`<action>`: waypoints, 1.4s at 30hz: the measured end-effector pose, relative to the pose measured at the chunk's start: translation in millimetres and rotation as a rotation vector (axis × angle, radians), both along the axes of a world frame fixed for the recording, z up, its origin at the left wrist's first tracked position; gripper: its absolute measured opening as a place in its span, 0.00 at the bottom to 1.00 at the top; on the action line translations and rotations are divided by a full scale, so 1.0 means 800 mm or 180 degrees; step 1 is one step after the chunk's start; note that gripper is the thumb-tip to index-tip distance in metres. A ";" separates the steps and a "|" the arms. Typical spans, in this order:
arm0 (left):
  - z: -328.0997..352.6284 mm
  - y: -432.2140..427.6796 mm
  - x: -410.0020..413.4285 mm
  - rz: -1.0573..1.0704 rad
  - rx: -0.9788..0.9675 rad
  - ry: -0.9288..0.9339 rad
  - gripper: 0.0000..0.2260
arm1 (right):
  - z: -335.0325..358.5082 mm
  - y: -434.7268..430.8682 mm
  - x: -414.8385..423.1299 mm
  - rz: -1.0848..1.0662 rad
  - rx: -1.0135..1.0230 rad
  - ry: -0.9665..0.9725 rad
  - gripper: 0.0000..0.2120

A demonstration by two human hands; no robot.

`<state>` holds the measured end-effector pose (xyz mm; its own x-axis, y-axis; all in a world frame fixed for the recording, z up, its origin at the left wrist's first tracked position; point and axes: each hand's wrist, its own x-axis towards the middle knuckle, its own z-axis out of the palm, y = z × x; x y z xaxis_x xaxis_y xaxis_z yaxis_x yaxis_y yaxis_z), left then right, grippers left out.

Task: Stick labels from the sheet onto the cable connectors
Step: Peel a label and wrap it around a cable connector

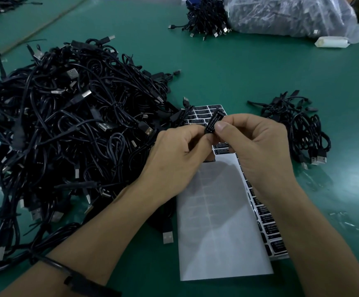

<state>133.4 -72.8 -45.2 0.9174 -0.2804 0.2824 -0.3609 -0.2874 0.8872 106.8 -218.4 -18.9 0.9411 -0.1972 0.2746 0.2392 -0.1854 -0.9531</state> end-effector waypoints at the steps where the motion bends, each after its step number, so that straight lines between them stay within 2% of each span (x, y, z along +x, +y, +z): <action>1: 0.000 0.000 0.000 -0.0003 -0.0014 0.0011 0.12 | 0.000 0.000 0.000 -0.0001 -0.0021 -0.0004 0.08; 25: 0.000 0.001 0.000 -0.0016 0.0054 -0.0109 0.14 | -0.004 -0.003 0.000 0.0144 -0.0051 -0.0049 0.07; 42: 0.000 0.002 -0.001 -0.0044 -0.0048 -0.0067 0.14 | -0.005 -0.001 0.002 -0.0049 -0.0229 -0.0042 0.08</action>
<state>132.7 -71.3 -45.0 0.9073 -0.2887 0.3058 -0.3834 -0.2690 0.8836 108.3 -219.3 -22.6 0.9344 -0.1909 0.3009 0.2482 -0.2572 -0.9339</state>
